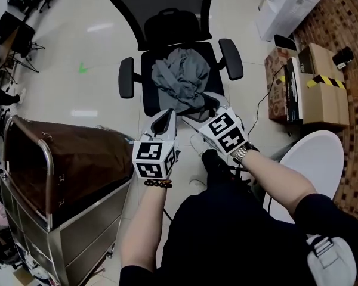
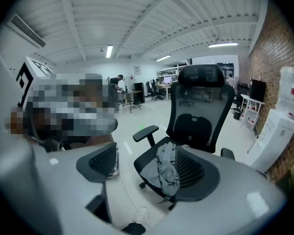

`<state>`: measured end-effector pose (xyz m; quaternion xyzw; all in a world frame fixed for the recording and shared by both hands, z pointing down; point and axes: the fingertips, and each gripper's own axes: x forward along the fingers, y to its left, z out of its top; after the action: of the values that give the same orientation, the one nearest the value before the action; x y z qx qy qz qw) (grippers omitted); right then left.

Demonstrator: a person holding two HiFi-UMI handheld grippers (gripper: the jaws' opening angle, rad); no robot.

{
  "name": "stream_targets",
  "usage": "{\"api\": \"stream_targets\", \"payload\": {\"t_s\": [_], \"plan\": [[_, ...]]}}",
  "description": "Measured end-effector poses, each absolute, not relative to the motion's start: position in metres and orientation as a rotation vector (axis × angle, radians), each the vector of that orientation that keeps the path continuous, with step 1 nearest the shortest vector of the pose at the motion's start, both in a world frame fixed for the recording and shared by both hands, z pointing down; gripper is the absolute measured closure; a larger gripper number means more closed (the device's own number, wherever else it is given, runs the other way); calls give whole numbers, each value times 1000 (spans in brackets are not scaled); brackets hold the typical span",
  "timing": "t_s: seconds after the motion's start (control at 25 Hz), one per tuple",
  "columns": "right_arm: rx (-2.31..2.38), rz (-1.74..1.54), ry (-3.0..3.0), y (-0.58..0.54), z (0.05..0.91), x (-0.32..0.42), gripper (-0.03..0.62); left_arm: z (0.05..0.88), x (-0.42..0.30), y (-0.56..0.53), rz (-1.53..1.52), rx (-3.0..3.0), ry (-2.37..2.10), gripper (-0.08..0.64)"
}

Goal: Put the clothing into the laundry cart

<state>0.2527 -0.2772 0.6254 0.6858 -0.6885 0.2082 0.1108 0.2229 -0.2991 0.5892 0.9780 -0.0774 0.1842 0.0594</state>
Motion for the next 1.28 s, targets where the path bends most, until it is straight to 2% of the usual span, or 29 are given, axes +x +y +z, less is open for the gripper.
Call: {"api": "stream_targets", "payload": {"t_s": [0.24, 0.64, 0.84, 1.08, 1.28], "plan": [[1912, 804, -1992, -362, 694, 326, 187, 641, 297, -382, 668, 2844, -283, 555], [1813, 1013, -1860, -438, 845, 394, 140, 755, 357, -466, 783, 2684, -376, 555], [1739, 1122, -1818, -465, 917, 414, 103, 801, 382, -495, 807, 2619, -399, 554], [1666, 1208, -1762, -493, 991, 430, 11, 858, 400, -527, 852, 2547, -422, 543], [1609, 1214, -1700, -508, 1038, 438, 5, 900, 404, -544, 871, 2501, -436, 541]]}}
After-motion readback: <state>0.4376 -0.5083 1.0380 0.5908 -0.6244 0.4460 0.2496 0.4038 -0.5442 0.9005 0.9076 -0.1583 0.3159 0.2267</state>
